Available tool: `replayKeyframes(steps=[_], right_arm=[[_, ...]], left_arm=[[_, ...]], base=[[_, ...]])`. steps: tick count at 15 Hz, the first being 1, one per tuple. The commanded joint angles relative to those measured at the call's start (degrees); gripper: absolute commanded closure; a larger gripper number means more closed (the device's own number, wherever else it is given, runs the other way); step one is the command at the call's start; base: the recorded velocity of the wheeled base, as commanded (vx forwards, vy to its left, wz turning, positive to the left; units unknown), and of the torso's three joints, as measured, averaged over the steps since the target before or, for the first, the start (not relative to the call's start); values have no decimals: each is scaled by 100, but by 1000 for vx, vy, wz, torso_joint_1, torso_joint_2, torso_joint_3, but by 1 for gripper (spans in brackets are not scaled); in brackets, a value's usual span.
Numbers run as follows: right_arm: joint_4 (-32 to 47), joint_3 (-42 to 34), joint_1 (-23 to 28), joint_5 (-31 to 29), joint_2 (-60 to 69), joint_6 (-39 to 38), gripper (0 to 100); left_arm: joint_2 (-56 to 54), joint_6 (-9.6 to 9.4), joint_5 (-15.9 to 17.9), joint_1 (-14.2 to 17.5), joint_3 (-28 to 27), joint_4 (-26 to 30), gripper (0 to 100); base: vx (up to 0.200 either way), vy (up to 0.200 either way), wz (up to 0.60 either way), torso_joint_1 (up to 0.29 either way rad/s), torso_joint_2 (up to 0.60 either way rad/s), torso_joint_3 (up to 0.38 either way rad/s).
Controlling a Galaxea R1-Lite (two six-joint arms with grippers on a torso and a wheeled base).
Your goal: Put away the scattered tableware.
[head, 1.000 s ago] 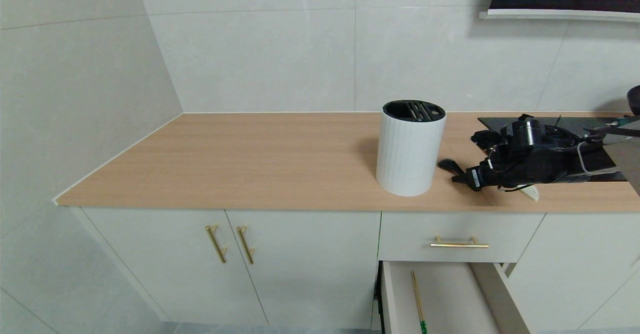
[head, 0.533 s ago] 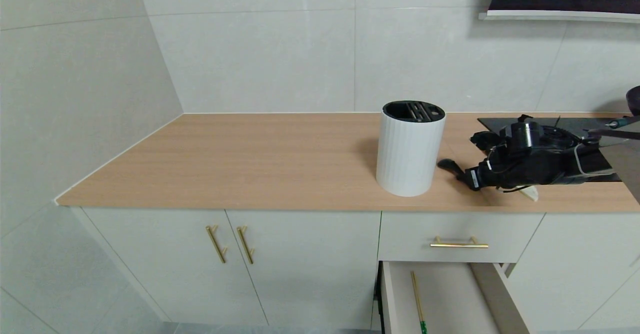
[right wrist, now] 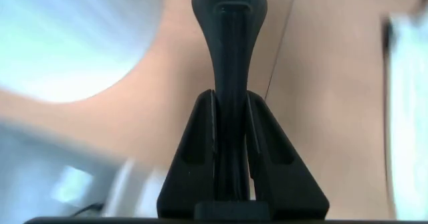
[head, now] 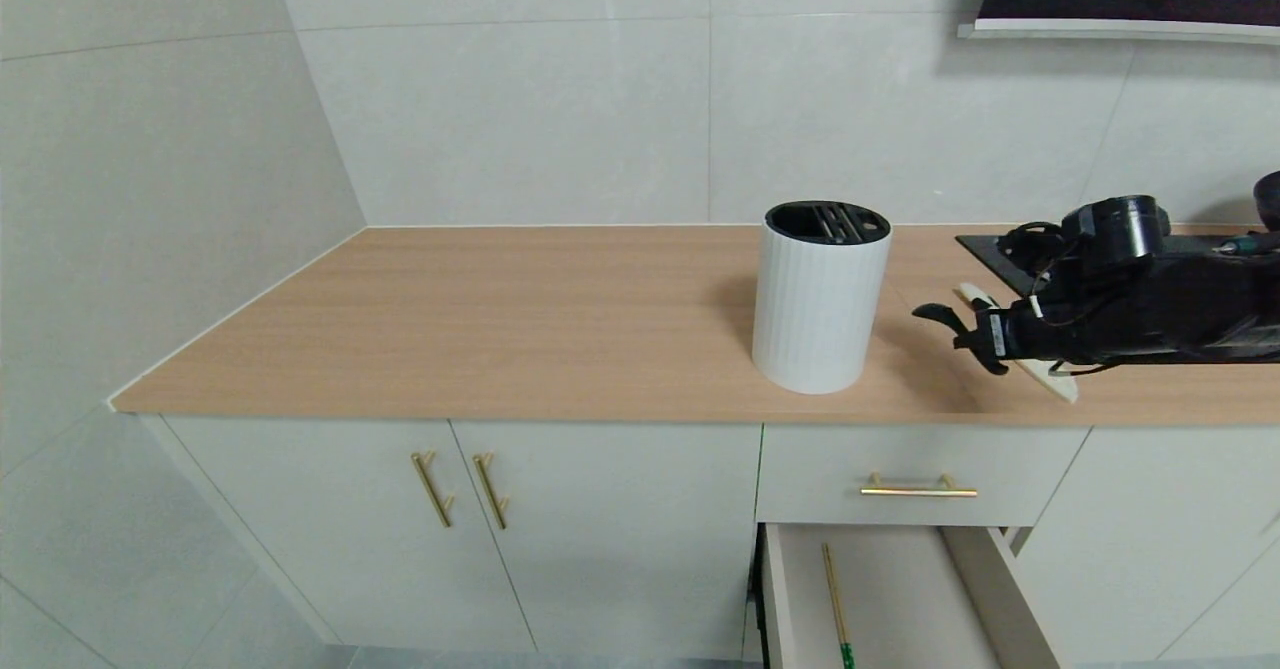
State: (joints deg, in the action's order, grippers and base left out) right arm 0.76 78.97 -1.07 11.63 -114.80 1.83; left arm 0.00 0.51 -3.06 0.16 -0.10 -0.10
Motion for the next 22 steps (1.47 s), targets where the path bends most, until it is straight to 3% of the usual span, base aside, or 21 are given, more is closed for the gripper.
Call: replayKeyframes(steps=[1, 4, 7, 12, 22], right_arm=[[592, -576, -306, -337, 1223, -534, 100], [759, -1929, -824, -882, 2392, -930, 100], [751, -2685, -1185, -1418, 2621, -1308, 100], [751, -2861, -1431, -1479, 2418, -1334, 100], [742, -2870, -1431, -1550, 2093, -1334, 100]], left_arm=[[0, 2, -2, 2, 1, 1, 0], [0, 2, -2, 2, 1, 1, 0], [0, 2, -2, 2, 1, 1, 0], [0, 2, -2, 2, 1, 1, 0], [0, 2, -2, 2, 1, -8, 0]], base=[[0, 0, 0, 0, 0, 0], [0, 0, 0, 0, 0, 0], [0, 0, 0, 0, 0, 0], [0, 0, 0, -38, 93, 58], [0, 0, 0, -180, 478, 293]])
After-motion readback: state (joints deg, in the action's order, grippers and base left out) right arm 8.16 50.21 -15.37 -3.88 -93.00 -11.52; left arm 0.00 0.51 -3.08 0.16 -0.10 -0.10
